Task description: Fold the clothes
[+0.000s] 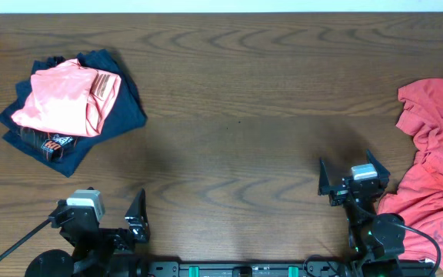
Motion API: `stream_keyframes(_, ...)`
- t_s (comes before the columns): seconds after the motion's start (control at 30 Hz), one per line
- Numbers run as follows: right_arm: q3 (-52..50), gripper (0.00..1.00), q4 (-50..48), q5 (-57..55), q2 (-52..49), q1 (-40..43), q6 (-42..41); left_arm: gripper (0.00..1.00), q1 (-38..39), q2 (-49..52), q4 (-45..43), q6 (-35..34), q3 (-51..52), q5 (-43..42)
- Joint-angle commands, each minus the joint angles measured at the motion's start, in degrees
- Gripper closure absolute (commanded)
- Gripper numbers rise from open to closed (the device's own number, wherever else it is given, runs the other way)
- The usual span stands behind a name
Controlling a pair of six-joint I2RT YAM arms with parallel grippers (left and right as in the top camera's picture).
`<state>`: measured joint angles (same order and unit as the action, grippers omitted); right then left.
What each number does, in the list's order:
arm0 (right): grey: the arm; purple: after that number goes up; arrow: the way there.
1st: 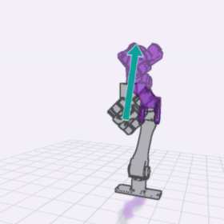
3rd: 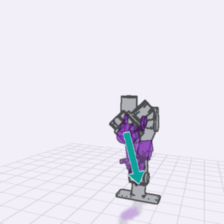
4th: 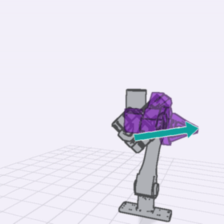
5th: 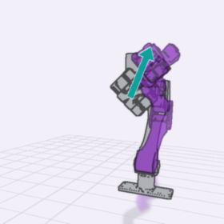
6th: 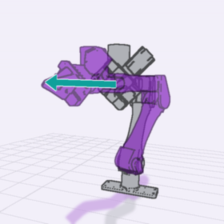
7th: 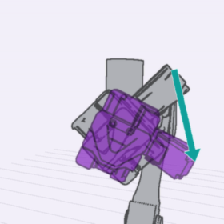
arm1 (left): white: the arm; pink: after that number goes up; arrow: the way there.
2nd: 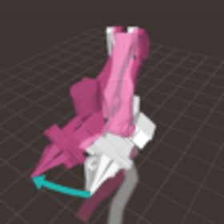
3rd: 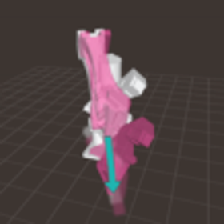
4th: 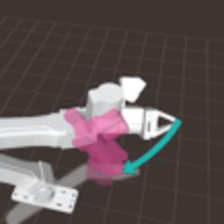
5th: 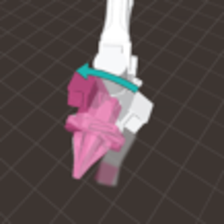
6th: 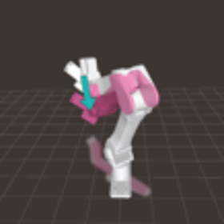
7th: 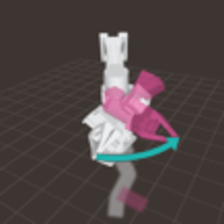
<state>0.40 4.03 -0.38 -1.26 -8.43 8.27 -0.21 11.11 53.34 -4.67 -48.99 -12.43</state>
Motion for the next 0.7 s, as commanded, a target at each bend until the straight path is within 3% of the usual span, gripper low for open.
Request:
stream_keyframes(0.0, -0.1, 0.01, 0.2, 0.4, 0.5, 0.6, 1.0, 0.02, -0.1, -0.2, -0.3, -0.5, 0.1, 0.5)
stream_keyframes(0.43, -0.1, 0.01, 0.2, 0.4, 0.5, 0.6, 1.0, 0.02, -0.1, -0.3, -0.8, 0.6, 4.5, 4.2)
stream_keyframes(0.67, -0.1, 0.01, 0.2, 0.4, 0.5, 0.6, 1.0, 0.02, 0.0, -2.6, -24.6, 0.5, 23.9, 0.8)
